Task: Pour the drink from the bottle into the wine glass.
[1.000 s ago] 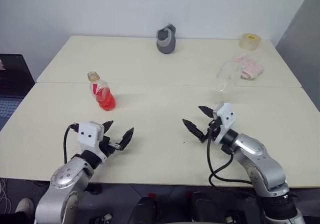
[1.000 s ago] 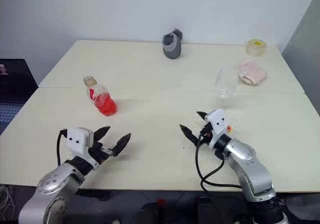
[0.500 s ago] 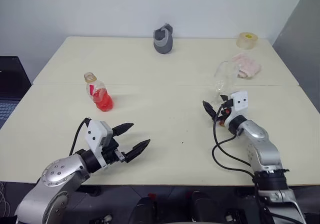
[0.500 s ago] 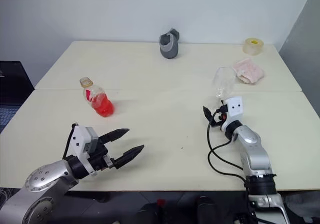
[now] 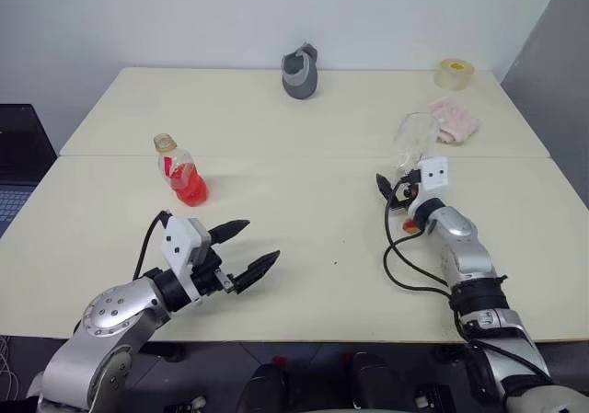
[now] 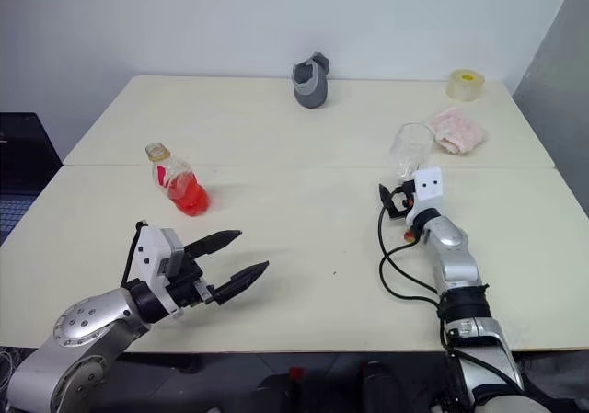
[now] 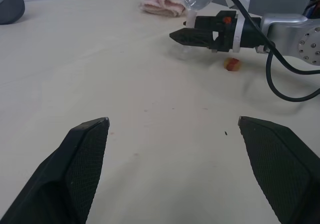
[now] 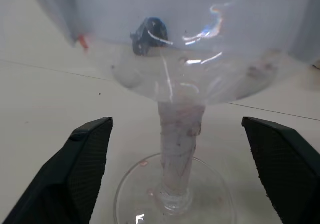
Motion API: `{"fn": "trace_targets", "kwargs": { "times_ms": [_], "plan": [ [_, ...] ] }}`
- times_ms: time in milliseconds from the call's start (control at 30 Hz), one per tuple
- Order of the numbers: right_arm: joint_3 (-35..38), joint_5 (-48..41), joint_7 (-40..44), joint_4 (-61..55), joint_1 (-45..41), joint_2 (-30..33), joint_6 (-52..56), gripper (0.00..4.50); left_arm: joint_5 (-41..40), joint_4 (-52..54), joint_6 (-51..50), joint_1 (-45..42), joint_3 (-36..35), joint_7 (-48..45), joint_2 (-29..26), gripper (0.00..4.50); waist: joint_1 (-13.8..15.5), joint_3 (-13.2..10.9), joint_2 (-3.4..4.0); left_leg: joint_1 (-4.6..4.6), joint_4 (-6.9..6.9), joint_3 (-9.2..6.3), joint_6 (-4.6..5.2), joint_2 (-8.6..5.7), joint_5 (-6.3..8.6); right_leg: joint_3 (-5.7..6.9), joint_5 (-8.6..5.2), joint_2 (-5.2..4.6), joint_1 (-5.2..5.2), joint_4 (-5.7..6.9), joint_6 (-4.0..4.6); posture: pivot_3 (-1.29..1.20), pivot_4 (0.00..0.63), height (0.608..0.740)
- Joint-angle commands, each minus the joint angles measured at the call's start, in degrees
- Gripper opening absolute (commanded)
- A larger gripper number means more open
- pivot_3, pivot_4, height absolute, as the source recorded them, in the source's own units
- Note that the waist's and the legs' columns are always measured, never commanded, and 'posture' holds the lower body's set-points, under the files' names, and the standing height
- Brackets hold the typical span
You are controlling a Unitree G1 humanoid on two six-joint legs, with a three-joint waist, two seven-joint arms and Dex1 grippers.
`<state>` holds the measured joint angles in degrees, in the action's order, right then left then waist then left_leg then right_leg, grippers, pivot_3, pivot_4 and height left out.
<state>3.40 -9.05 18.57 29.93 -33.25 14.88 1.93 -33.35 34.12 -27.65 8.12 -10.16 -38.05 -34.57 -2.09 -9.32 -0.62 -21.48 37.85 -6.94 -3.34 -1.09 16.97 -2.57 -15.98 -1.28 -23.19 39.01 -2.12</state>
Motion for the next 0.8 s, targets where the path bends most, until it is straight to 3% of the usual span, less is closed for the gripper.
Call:
{"fn": "trace_targets", "kwargs": {
  "times_ms": [33, 300, 533, 800],
  "plan": [
    [1.34, -0.20, 0.15, 0.39, -1.81, -0.13, -2.36, 3.17, 0.90, -0.26, 1.73, -0.36, -0.63, 0.45, 0.38, 4.50, -0.01, 0.00, 0.00, 0.00, 0.00, 0.00, 0.00, 0.00, 0.00, 0.00, 0.00, 0.00, 0.00, 0.00, 0.00, 0.00, 0.150, 0.740],
    [0.13, 1.06, 0.15, -1.09, -2.15, -0.14, -2.95, 0.22, 1.67, -0.10, 2.67, 1.45, -0.92, 0.51, 0.86, 4.50, 0.01, 0.00, 0.01, 0.00, 0.00, 0.00, 0.00, 0.01, 0.00, -0.01, 0.00, 0.00, 0.00, 0.00, 0.00, 0.00, 0.150, 0.740],
    [-5.55, 2.65, 5.01, -4.22, -8.22, -4.06, -2.69, 0.13, -0.19, 1.32, 0.95, 5.41, -4.48, 3.22, 2.05, 4.50, -1.14, -0.06, 0.10, 0.00, -0.02, 0.01, 0.00, 0.10, 0.00, -0.02, 0.00, 0.05, -0.05, 0.02, 0.01, 0.00, 0.150, 0.740],
    [-9.43, 2.03, 9.42, 1.02, -16.09, -14.98, -2.06, 0.13, 0.79, 7.09, 4.55, 21.38, -14.58, 8.11, 8.02, 4.50, -1.31, -0.08, 0.13, 0.01, -0.12, 0.00, -0.02, 0.65, 0.01, 0.04, 0.01, 0.11, -0.08, -0.01, 0.14, 0.00, 0.150, 0.740]
  ]
}}
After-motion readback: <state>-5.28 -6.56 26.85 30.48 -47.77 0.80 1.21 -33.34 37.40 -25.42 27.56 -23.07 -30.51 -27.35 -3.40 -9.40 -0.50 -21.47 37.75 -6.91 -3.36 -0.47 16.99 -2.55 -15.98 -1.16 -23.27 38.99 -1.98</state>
